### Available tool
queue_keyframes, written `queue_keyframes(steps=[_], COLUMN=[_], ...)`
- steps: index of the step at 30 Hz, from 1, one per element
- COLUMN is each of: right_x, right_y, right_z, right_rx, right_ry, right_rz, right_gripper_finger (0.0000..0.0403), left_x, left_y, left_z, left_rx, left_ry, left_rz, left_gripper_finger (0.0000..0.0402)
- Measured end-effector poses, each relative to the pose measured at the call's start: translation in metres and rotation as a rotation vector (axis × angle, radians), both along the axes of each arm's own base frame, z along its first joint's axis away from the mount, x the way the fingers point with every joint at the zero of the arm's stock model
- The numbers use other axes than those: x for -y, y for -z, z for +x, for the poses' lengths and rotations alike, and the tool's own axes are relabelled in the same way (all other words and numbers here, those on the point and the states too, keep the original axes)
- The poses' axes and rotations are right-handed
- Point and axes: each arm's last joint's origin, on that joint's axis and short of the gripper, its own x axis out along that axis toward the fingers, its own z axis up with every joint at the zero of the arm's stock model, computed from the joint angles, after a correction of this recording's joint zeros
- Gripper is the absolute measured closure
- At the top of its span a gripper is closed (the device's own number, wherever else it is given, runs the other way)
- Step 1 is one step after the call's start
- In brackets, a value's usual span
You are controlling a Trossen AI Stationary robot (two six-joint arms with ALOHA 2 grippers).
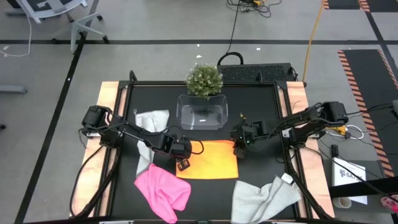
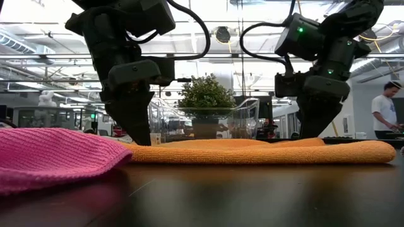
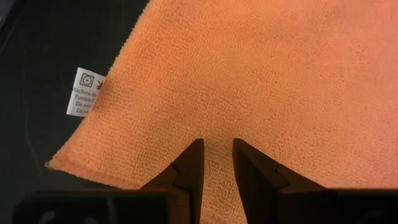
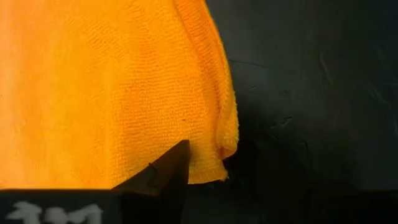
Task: Fold microfiber towels
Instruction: Fold the orange microfiber towel on the table
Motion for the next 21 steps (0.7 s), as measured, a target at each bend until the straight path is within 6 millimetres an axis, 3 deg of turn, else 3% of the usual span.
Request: queue_keyframes(steps=[4, 10, 21], right_x=[0.0003, 0.0006, 0.0048], right_y=[0.0005, 0.0012, -0.0007], right_z=[-0.0008, -0.0013, -0.0028], right_rx=[-0.013, -0.019, -0.018], right_ry=[0.053, 0.064, 0.074], right_rz=[0.017, 0.017, 0.032], right_gripper_finger=[0.0286, 0.0389, 0.0401], left_x=[0.0, 0.0, 0.0063], left_y=[0.0, -0.0001, 0.0], left_z=[-0.0001, -0.0001, -0.001], left_rx=[-0.001, 0.0, -0.017], left_ry=[-0.002, -0.003, 0.075], left_rz=[-0.001, -0.001, -0.084], left_gripper_finger=[0.0314, 0.0314, 0.0314])
